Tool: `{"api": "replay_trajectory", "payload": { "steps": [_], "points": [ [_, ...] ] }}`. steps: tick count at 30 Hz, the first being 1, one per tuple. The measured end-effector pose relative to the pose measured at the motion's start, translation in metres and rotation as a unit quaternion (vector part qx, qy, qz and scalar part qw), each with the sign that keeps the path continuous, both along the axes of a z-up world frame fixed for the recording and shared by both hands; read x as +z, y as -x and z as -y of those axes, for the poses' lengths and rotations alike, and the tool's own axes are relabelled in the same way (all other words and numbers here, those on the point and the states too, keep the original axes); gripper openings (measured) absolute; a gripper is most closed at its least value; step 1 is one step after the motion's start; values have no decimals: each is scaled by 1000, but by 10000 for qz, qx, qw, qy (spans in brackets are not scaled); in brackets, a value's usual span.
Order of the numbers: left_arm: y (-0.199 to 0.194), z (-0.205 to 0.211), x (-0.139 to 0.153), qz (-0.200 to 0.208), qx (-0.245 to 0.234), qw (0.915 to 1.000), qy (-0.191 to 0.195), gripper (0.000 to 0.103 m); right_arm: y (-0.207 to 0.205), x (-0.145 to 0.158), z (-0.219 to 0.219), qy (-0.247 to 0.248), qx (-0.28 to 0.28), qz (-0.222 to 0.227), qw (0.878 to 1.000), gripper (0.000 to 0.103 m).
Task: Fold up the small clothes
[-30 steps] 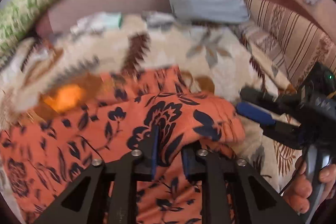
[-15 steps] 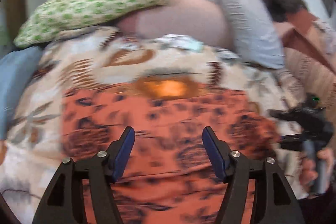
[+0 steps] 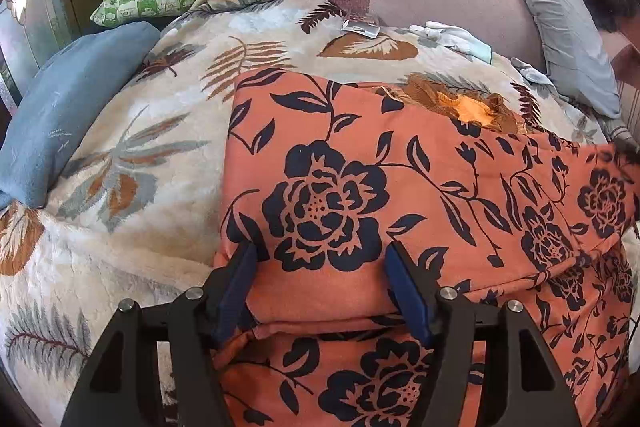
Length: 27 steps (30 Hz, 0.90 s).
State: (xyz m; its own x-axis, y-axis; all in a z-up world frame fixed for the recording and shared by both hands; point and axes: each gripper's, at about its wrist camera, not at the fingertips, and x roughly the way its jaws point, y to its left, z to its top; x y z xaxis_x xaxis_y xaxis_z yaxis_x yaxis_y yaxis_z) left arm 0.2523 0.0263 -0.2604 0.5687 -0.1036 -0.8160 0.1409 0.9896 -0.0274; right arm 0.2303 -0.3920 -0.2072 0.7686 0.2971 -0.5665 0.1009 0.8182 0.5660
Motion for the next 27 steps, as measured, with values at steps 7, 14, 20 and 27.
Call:
{"api": "replay_trajectory", "payload": {
  "steps": [7, 14, 20, 27],
  "points": [
    [-2, 0, -1, 29, -2, 10000, 13, 67, -5, 9, 39, -100, -314, 10, 9995, 13],
    [-1, 2, 2, 84, 73, 9999, 29, 67, 3, 12, 33, -706, 368, -91, 9968, 16],
    [-1, 4, -1, 51, 31, 10000, -78, 67, -16, -18, -37, 210, 1236, -1119, 9858, 16],
    [8, -3, 9, -19, -17, 9999, 111, 67, -13, -40, -16, 172, 787, -1689, 9823, 15]
  ]
}}
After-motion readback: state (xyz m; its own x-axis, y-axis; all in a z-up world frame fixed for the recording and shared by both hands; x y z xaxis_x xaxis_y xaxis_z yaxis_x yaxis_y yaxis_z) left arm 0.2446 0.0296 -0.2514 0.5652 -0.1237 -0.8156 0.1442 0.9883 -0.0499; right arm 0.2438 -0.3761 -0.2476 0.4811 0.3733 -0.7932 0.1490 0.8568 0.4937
